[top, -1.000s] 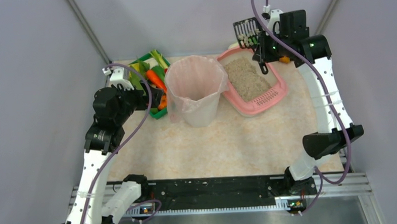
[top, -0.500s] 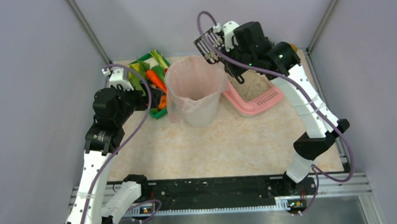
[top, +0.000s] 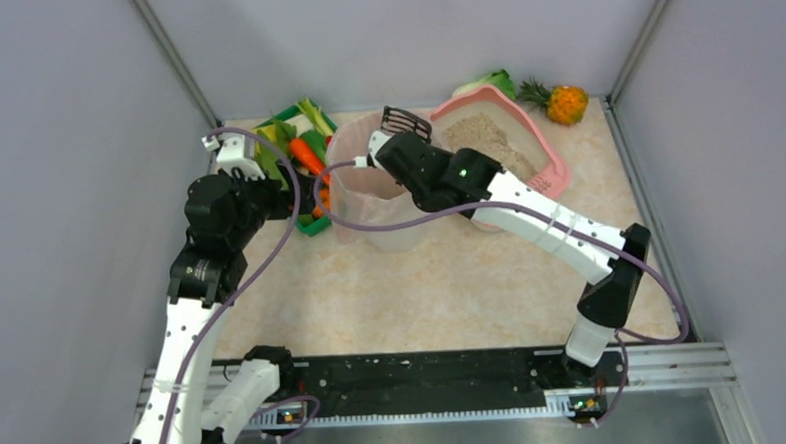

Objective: Clean the litter box

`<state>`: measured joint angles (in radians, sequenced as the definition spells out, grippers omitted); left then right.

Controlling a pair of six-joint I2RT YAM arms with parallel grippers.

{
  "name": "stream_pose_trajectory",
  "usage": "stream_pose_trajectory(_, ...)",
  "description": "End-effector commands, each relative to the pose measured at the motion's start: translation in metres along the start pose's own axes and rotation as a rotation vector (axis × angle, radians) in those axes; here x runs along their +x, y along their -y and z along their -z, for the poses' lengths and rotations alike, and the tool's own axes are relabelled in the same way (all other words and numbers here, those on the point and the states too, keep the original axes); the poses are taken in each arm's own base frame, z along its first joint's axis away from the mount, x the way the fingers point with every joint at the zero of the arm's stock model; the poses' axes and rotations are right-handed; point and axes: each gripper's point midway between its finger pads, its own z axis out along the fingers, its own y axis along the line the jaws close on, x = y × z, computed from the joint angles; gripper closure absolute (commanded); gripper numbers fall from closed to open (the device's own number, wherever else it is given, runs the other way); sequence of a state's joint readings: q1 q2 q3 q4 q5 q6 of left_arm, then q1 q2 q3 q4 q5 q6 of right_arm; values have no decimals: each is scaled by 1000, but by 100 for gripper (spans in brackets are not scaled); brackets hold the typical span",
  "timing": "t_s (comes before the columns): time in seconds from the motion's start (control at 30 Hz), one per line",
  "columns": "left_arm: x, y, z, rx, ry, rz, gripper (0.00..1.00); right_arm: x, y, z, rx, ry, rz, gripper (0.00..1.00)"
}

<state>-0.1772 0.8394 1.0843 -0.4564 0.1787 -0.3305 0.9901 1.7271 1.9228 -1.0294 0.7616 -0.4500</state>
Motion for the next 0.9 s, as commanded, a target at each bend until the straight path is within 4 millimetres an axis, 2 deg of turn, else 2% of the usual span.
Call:
stream_pose_trajectory(0.0, -10, -3, 2, -20, 51, -21, 2, -4, 48, 21, 273, 22, 107, 100)
stream_pose_trajectory(0.3, -16, -31, 14, -188, 96, -8, 2, -37, 66, 61, 547, 288, 376, 100)
stream_pose_trajectory(0.4, -16, -31, 16, -188, 100, -10, 2, -44, 63, 61, 583, 308, 471, 100)
stream_pose_trajectory(0.67, -16, -32, 23, -195, 114, -31, 2, -63, 70, 65, 655, 319, 548, 100)
stream_pose_trajectory(0.87, -15, -31, 24, -186, 117, -37, 2, -64, 60, 57, 617, 310, 615, 100)
